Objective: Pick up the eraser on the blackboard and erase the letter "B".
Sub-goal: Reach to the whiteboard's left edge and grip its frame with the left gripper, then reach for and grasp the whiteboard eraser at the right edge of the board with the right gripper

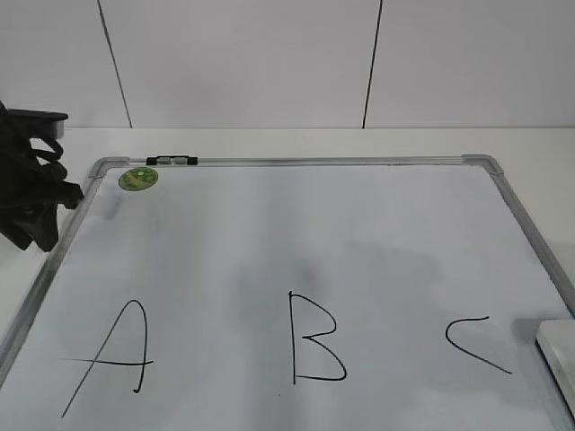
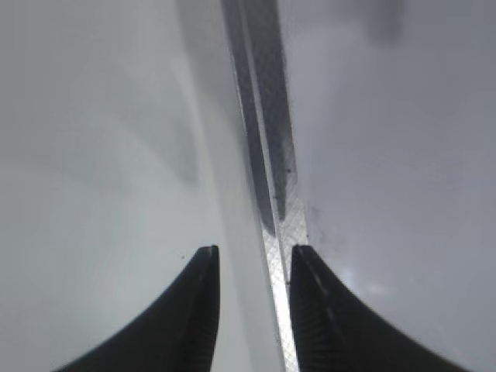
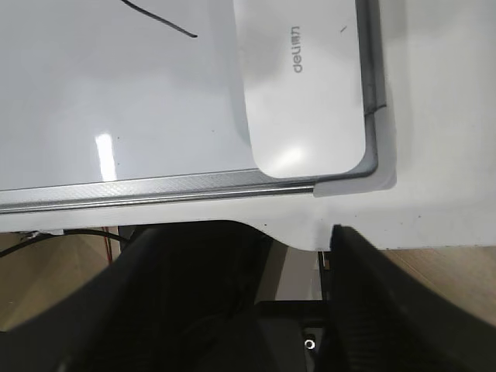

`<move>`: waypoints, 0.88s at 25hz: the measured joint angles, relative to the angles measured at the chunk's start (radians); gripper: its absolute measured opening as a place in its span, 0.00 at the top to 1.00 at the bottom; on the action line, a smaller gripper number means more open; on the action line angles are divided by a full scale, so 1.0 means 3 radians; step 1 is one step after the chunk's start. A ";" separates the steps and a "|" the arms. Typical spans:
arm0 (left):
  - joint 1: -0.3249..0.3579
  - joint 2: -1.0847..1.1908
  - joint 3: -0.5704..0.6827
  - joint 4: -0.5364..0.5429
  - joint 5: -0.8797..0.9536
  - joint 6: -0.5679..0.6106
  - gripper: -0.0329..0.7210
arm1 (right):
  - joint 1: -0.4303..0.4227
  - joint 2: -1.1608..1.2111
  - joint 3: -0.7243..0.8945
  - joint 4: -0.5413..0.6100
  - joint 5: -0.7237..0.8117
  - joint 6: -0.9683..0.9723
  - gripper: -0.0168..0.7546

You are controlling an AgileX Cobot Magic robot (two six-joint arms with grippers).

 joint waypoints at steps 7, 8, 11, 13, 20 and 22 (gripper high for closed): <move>0.0000 0.0157 0.0000 -0.0014 0.0000 0.0013 0.64 | 0.0000 0.0000 0.0000 0.0000 0.0000 0.0000 0.32; 0.0000 0.0157 0.0000 -0.0014 -0.0003 0.0019 0.64 | 0.0000 0.0000 0.0000 0.0000 0.0000 0.0000 0.32; 0.0000 0.0187 -0.0008 -0.0021 -0.0016 0.0020 0.64 | 0.0000 0.0000 0.0000 0.0000 0.0000 0.0000 0.32; 0.0000 0.0224 -0.0024 -0.0026 -0.0019 0.0026 0.64 | 0.0000 0.0000 0.0000 0.0000 0.0000 0.0000 0.32; 0.0000 0.0252 -0.0039 -0.0034 -0.0019 0.0033 0.65 | 0.0000 0.0000 0.0000 0.0006 0.0000 0.0000 0.32; 0.0000 0.0252 -0.0039 -0.0041 -0.0019 0.0033 0.68 | 0.0000 0.0000 0.0000 0.0006 0.0000 0.0000 0.32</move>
